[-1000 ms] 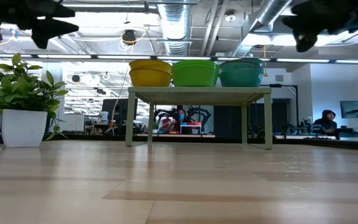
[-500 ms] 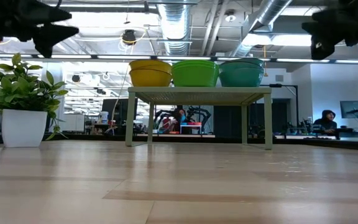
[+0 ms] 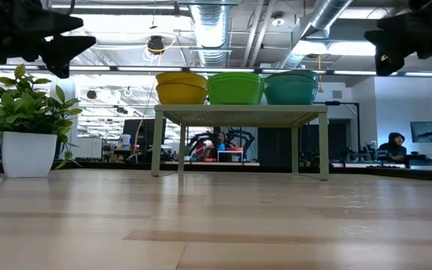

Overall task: Pick & Place Mini bowls
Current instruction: Return to Home Position

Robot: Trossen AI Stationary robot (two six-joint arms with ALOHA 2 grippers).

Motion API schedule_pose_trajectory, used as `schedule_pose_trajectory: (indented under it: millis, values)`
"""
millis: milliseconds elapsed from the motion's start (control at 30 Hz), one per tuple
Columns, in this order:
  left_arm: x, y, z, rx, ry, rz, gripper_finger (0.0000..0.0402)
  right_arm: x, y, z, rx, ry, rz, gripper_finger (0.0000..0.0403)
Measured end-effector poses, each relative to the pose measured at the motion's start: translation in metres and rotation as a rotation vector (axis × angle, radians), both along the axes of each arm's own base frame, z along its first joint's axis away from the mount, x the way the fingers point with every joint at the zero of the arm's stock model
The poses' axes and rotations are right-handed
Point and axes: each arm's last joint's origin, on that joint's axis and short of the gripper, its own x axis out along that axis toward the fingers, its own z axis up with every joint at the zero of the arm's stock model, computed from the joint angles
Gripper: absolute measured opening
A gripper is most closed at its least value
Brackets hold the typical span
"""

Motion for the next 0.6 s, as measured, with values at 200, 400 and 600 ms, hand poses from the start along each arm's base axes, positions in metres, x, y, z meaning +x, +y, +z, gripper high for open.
schedule_pose_trajectory:
  millis: [200,400,600]
  values:
    - [0.001,0.000,-0.001,-0.003,0.014,-0.006,0.0202,0.005,0.000,-0.010,-0.023,-0.031,0.002,0.0122]
    - [0.002,-0.001,-0.002,-0.006,0.022,-0.007,0.0202,0.009,-0.001,-0.020,-0.012,-0.072,-0.019,0.0122]
    - [0.002,-0.001,-0.001,-0.009,0.019,-0.008,0.0202,0.011,0.000,-0.029,0.010,-0.070,0.011,0.0122]
